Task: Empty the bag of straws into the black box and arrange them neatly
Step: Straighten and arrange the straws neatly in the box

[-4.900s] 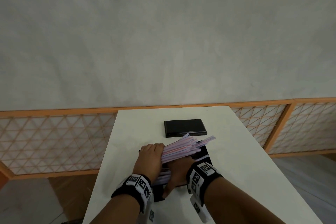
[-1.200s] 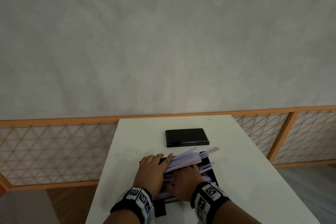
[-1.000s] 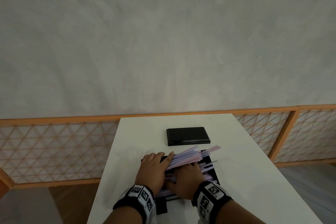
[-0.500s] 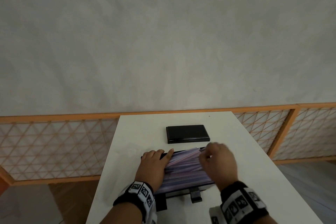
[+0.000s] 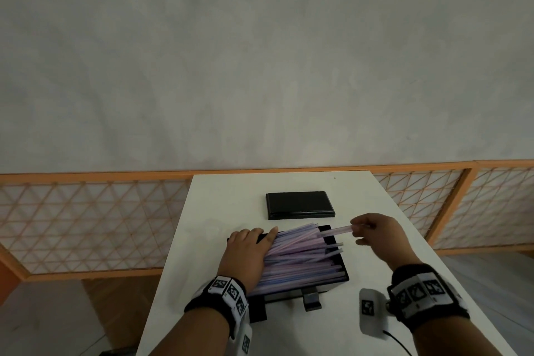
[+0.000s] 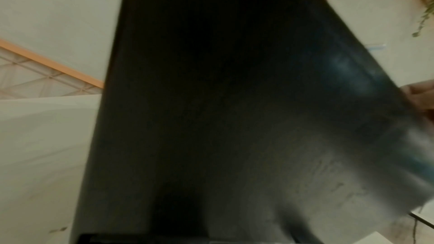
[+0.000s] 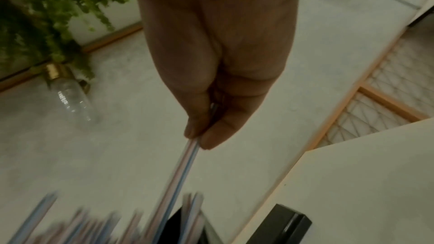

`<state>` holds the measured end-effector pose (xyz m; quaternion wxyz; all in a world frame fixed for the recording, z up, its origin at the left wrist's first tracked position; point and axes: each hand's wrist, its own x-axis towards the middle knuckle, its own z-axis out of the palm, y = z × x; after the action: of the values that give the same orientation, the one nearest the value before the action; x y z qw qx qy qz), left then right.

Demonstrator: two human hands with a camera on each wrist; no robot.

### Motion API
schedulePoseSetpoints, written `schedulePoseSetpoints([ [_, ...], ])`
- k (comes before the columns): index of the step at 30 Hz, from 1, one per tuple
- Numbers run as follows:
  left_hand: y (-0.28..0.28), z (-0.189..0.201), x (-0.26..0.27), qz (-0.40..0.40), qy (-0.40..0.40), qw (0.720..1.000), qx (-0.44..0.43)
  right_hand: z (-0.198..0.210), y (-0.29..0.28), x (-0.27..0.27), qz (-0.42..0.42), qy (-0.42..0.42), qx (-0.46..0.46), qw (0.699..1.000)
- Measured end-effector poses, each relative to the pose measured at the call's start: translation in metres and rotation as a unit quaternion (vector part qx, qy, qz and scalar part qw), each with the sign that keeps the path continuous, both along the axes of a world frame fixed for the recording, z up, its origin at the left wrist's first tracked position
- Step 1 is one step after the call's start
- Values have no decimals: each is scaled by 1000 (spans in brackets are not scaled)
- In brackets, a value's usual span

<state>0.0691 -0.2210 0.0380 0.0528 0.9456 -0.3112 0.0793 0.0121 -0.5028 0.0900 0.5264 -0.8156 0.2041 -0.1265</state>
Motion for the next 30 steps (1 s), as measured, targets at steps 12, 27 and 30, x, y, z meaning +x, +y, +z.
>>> schedulePoseSetpoints([
  [12,1,-5,1,-5,-10,1000,-17,-34,66,9,10,-45,-159,986],
  [27,0,-3,3,22,-5,1000,3,-67,64,-5,209,78,-430,875],
  [30,-2,0,1,26,-6,1000,11,-65,55,-6,120,25,-275,954],
])
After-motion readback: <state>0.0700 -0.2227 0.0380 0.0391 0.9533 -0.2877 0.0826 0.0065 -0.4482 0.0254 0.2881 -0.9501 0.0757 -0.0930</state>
